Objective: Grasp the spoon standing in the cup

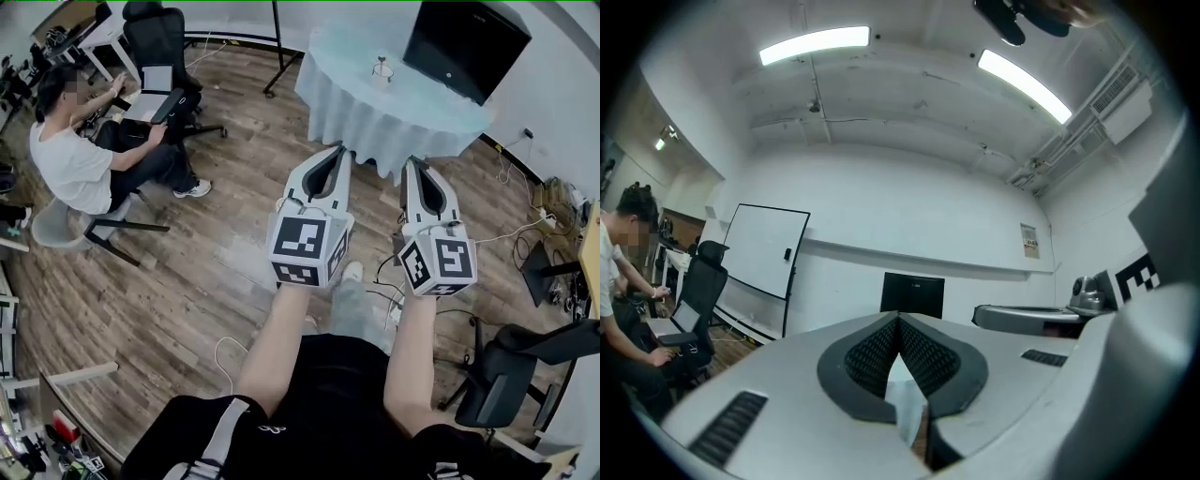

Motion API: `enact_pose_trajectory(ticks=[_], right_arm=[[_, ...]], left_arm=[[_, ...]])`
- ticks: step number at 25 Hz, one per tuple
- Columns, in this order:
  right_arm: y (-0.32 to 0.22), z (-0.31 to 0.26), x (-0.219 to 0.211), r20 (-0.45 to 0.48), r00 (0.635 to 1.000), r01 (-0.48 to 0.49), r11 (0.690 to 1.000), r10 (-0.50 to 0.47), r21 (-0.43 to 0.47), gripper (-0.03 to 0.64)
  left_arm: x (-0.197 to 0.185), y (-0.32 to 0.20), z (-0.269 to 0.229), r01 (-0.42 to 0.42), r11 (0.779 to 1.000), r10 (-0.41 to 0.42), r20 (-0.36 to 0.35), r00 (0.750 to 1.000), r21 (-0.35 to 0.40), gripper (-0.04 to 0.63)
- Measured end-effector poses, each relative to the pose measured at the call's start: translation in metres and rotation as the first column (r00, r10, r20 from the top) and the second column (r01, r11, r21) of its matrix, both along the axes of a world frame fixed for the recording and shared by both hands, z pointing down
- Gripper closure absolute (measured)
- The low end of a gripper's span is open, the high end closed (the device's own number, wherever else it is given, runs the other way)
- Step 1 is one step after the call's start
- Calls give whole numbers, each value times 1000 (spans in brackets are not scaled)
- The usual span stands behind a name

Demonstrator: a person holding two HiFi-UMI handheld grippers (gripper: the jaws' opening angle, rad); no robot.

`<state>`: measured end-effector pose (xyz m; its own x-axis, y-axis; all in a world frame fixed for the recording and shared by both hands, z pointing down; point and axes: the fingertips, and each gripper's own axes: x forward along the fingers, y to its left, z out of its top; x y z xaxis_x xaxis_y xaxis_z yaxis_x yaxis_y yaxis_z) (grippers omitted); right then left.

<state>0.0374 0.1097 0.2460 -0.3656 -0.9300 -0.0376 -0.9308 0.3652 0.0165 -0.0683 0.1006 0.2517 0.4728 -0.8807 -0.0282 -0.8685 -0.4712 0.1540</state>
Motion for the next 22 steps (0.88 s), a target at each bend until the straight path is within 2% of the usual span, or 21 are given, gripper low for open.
enact_pose_trajectory(ticks=[5,8,14,17,22], right_arm=[[-41,21,-25,41,995,90,995,-89,-39,611],[-67,42,-17,61,995,86,993,-81,-83,611],[-121,69,30,64,997,42,989,-34,-142,611],[-148,69,57,71,997,15,990,-5,-143,611],[-186,51,86,75,997,19,994,-10,-111,611]], left_arm=[[-24,-37,15,95,995,-94,38,995,-37,584],[-23,-60,35,114,990,-110,52,993,-81,584],[19,-116,68,83,986,-77,43,996,-146,584],[45,-142,68,58,988,-53,41,998,-142,584],[70,-186,53,65,990,-59,50,997,-124,584]])
